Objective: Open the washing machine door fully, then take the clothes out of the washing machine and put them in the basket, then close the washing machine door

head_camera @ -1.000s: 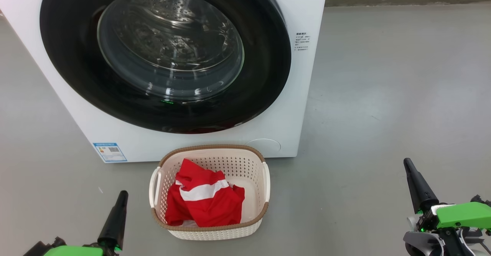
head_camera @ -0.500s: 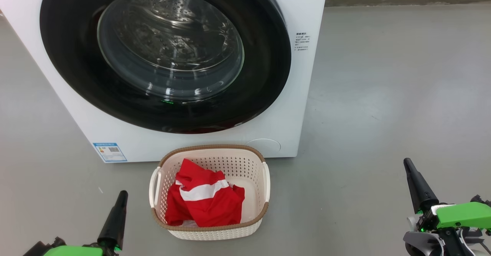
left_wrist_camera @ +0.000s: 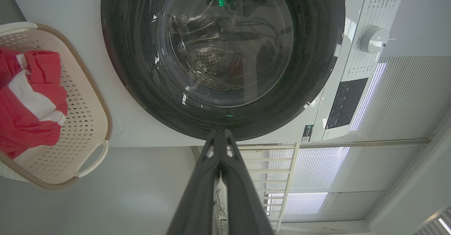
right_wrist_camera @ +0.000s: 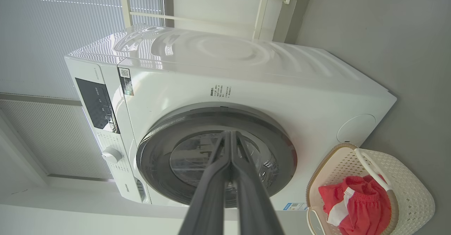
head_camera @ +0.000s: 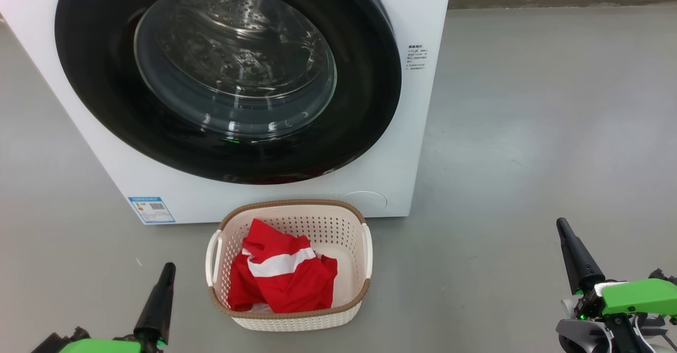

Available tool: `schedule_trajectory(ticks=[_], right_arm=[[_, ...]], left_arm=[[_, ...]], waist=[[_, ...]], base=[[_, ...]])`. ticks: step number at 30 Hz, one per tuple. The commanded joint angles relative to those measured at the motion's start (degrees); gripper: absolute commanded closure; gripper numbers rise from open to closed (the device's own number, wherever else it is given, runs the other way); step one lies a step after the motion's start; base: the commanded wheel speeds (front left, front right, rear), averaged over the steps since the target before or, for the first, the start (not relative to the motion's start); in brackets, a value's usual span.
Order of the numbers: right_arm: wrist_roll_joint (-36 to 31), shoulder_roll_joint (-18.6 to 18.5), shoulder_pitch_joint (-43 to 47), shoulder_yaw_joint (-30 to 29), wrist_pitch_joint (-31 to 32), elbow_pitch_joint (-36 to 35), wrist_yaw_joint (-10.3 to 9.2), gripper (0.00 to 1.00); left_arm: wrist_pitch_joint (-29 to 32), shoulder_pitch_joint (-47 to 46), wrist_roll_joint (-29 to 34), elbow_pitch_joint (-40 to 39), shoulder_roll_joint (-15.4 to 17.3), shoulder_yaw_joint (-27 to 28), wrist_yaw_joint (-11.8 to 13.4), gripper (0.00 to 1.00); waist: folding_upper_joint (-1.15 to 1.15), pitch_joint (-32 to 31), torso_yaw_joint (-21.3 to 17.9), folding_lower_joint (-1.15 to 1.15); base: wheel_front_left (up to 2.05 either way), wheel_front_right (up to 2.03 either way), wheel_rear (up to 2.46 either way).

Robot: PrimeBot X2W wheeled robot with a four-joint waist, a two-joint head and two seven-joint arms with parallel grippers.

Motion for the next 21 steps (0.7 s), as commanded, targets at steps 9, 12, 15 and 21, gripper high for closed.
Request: schedule_trajectory(ticks=[9, 12, 15, 21], right_arm=[[0.1, -1.0, -2.8, 1.2, 0.4, -1.5, 0.03, 1.00], [0.1, -1.0, -2.8, 1.2, 0.4, -1.5, 0.03, 1.00], [0.1, -1.0, -2.8, 1.2, 0.4, -1.5, 0.03, 1.00], [0.1, -1.0, -2.8, 1.2, 0.4, -1.5, 0.03, 1.00]], left_arm=[[0.4, -2.5, 0.4, -1.2, 0.4, 2.2, -0.5, 1.00], [0.4, -2.5, 0.4, -1.2, 0.4, 2.2, -0.5, 1.00], [0.4, -2.5, 0.4, -1.2, 0.4, 2.2, -0.5, 1.00], [0.4, -2.5, 0.4, -1.2, 0.4, 2.3, -0.5, 1.00]], waist=[[0.00, 0.0, 0.0, 0.00], [0.00, 0.0, 0.0, 0.00], [0.00, 0.0, 0.0, 0.00], [0.00, 0.0, 0.0, 0.00]], base=[[0.00, 0.00, 0.00], [0.00, 0.00, 0.00], [0.00, 0.00, 0.00], [0.00, 0.00, 0.00]])
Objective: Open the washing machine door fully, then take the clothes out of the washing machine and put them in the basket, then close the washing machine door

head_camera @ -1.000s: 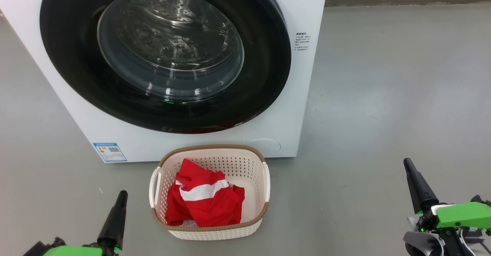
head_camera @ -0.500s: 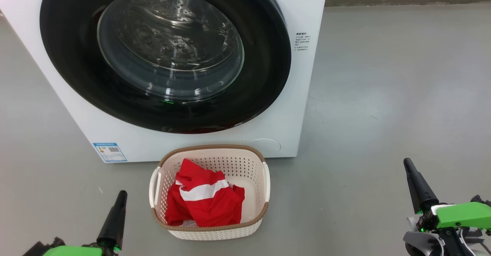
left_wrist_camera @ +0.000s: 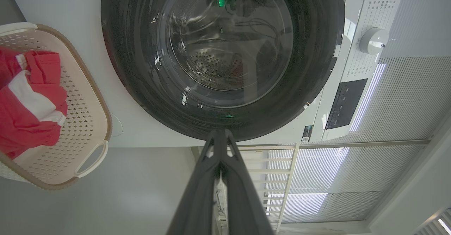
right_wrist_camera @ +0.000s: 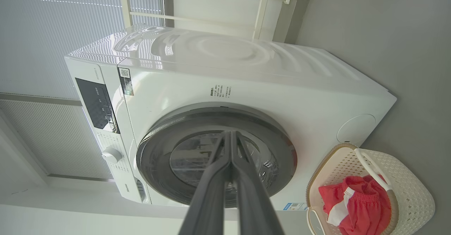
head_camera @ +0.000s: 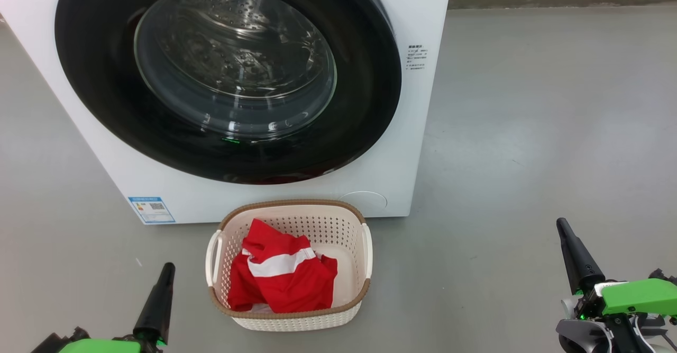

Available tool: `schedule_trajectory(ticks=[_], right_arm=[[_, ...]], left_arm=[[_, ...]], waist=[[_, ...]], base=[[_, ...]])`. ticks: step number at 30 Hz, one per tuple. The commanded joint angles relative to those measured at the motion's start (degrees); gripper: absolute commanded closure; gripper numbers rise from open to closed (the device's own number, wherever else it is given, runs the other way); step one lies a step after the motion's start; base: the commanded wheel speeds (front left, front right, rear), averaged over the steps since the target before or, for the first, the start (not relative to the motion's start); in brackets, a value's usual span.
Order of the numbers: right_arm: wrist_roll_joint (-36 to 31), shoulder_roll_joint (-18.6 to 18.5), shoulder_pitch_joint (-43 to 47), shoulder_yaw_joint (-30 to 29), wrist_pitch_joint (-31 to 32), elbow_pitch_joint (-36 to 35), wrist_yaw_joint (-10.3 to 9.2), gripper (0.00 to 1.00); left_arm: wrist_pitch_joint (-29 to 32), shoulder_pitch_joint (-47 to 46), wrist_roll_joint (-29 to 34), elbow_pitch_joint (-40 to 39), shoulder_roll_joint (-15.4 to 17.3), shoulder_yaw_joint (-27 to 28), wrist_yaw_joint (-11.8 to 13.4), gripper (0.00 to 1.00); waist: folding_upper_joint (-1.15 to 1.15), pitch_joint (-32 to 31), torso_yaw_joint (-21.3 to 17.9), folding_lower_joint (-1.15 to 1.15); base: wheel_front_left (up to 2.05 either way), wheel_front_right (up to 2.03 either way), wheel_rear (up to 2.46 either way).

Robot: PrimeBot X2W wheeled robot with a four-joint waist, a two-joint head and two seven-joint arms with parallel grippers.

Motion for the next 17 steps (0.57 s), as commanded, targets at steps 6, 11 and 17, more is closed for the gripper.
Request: schedule_trajectory(ticks=[6, 11, 17], right_arm=[[0.1, -1.0, -2.8, 1.2, 0.4, -1.5, 0.03, 1.00], [0.1, -1.0, -2.8, 1.2, 0.4, -1.5, 0.03, 1.00], [0.1, -1.0, -2.8, 1.2, 0.4, -1.5, 0.03, 1.00]], left_arm=[[0.4, -2.5, 0.5, -1.2, 0.4, 2.2, -0.5, 1.00], [0.4, -2.5, 0.5, -1.2, 0.4, 2.2, -0.5, 1.00], [0.5, -2.5, 0.5, -1.2, 0.3, 2.2, -0.5, 1.00]], waist=[[0.00, 0.0, 0.0, 0.00], [0.00, 0.0, 0.0, 0.00], [0.00, 0.0, 0.0, 0.00]], base=[[0.00, 0.00, 0.00], [0.00, 0.00, 0.00], [0.00, 0.00, 0.00]])
